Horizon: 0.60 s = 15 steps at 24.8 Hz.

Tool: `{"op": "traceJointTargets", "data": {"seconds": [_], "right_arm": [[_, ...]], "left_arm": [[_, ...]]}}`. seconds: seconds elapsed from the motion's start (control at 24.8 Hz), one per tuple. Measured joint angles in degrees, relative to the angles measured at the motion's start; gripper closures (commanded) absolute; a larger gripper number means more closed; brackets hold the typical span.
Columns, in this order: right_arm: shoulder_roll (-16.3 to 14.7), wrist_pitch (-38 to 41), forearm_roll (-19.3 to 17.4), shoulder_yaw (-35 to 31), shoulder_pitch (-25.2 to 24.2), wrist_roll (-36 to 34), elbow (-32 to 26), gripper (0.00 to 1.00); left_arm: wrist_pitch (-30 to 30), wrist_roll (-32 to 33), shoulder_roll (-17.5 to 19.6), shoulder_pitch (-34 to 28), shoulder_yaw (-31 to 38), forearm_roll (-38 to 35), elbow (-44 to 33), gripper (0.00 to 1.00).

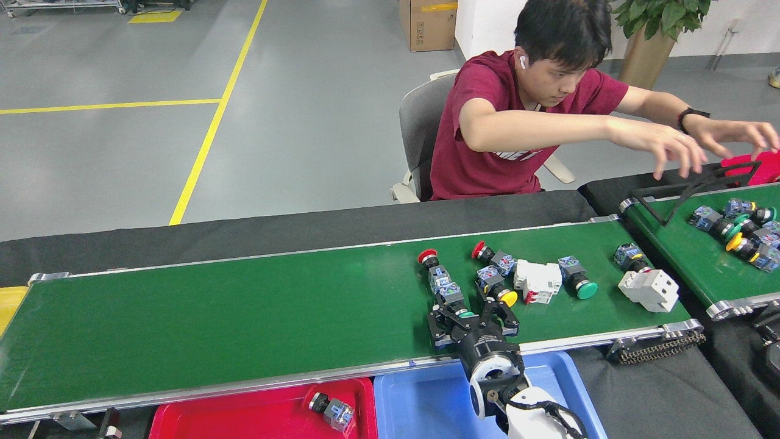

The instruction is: Pick switch part from conveyor to tray

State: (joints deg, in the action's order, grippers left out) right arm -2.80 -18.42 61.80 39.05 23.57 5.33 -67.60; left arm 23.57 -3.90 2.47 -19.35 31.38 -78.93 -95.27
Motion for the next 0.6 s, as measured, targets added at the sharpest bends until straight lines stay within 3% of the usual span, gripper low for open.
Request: {"op": "traceJointTargets", "data": {"seconds": [0.24, 0.48, 0.6], "right_arm": [[-1.2, 5.3, -0.7, 0.1, -0.1, 1.4, -2.2, 0.86], [-8.4, 16.9, -5.6, 0.2, -6.1, 4.7, -19.9, 0.83], [-9.4, 27.2, -5.9, 0.4, -9.9, 5.7, -25.3, 0.74]], "left_arm": [[-0.1, 0.1, 0.0, 0.0, 0.0, 0.0, 0.1, 0.00], [-0.1, 0.1, 0.0, -0.1, 0.0, 0.0, 0.1, 0.00], [-0.1, 0.1, 0.0, -0.1, 0.0, 0.0, 0.1, 0.00]]}}
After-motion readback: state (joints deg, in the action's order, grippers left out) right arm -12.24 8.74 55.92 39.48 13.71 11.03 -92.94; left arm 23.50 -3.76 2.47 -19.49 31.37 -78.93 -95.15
